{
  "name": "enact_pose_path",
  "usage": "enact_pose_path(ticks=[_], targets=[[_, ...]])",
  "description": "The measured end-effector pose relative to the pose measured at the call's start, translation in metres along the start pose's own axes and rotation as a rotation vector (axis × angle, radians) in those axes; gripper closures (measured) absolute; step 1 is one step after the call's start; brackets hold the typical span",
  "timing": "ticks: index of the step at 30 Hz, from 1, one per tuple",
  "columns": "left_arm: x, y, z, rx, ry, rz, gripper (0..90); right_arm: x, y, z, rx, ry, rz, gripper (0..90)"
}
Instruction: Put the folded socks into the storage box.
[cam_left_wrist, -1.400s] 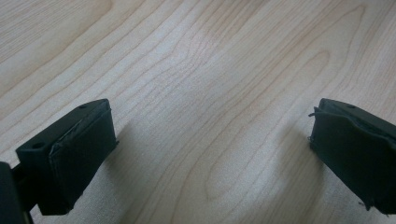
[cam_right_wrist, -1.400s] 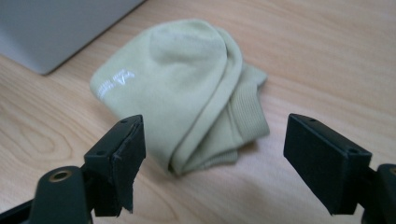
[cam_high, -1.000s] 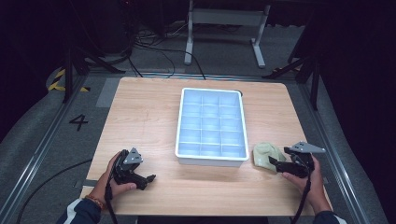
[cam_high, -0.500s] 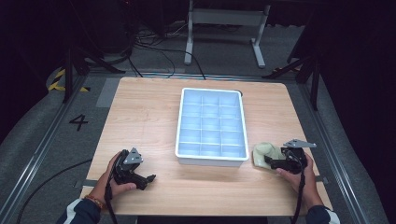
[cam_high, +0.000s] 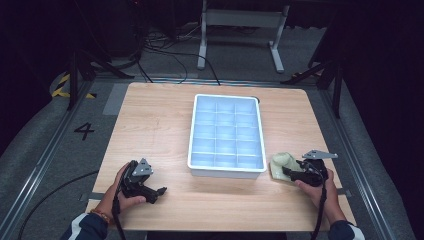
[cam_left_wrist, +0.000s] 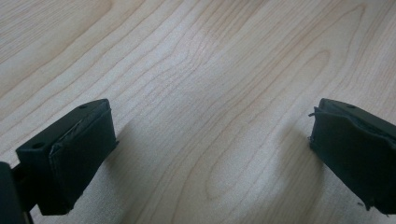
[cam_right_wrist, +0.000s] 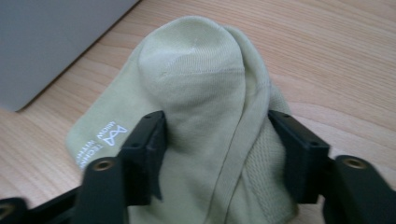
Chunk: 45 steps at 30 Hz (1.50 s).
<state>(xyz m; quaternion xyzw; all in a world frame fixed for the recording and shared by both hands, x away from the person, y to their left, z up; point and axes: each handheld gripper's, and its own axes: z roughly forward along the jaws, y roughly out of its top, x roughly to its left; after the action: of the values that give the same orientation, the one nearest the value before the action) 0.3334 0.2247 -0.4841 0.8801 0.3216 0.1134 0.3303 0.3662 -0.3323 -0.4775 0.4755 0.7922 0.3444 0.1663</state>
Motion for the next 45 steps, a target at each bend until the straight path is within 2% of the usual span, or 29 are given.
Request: enact_pose_path(ticks=[6,9,14,25,41,45], targets=[[0.0,0.0,0.0,0.0,0.0,-0.001,0.4,0.003,0.001,-0.001,0.003,0.045,-0.015,61.5],[0.0,0.0,0.0,0.0,0.0,-0.001,0.3,0.003,0.0,-0.002,-0.002,0.058,-0.022,65.5],[0.0,0.0,0.0,-0.001,0.0,-0.001,0.3,0.006,0.001,-0.003,-0.002,0.054,-0.049,69.5],[0.0,0.0,0.0,0.0,0.0,-0.001,0.3,0.014,0.004,-0.01,-0.013,0.074,-0.11,71.4],[0.0,0.0,0.0,0.0,0.0,-0.001,0.4,0.018,0.01,-0.032,-0.093,0.084,-0.118,71.4],[0.0,0.0,0.0,-0.001,0.0,-0.001,0.4,0.022,0.013,-0.041,-0.117,0.078,-0.138,71.4]])
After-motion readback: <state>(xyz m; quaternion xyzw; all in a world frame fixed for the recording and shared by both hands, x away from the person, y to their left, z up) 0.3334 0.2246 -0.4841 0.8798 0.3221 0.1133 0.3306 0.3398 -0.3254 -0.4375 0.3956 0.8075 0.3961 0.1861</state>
